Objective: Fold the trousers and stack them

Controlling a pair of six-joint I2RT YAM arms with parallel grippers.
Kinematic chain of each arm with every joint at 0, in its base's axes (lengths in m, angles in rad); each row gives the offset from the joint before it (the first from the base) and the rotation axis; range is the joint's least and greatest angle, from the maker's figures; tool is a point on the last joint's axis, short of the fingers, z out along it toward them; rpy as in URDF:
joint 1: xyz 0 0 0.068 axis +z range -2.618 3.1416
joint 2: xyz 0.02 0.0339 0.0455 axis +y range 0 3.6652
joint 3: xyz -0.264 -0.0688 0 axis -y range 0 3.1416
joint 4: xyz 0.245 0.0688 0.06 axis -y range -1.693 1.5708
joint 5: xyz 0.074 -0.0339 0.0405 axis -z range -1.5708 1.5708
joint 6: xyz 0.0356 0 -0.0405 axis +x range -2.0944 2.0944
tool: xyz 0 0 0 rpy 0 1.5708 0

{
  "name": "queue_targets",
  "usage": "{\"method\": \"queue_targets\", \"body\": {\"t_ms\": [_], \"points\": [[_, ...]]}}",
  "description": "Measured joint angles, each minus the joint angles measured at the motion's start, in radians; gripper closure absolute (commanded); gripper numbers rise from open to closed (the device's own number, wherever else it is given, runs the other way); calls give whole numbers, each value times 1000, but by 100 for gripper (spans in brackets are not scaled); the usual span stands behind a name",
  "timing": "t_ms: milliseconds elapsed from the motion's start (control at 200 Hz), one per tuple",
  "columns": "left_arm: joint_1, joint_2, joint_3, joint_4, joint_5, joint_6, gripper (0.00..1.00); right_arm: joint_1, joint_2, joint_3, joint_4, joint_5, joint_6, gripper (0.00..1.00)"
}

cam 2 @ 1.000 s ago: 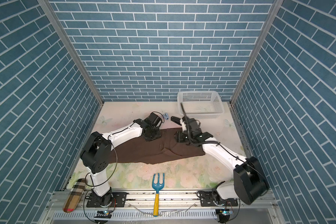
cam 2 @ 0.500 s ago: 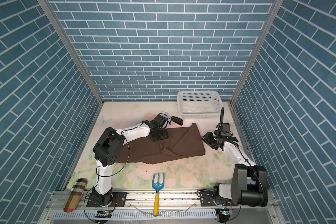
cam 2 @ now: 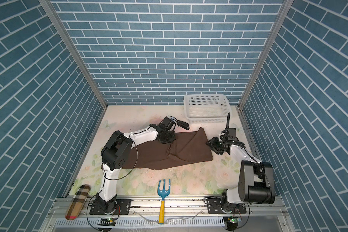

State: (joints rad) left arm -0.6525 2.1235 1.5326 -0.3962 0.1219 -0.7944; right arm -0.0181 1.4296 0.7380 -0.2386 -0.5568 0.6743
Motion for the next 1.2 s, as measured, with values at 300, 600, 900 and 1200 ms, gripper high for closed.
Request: {"method": "queue_targets", "body": {"t_ms": [300, 600, 900, 1200], "points": [[7, -225, -103, -63, -140, 10, 100, -1, 39, -8, -14, 49, 10, 52], [17, -273, -191, -108, -227, -21, 28, -1, 124, 2, -11, 72, 11, 43], [24, -272, -188, -169, -256, -16, 31, 25, 207, 58, 65, 50, 12, 51], [91, -394, -265, -214, -253, -21, 34, 62, 248, 61, 104, 52, 52, 100]]}}
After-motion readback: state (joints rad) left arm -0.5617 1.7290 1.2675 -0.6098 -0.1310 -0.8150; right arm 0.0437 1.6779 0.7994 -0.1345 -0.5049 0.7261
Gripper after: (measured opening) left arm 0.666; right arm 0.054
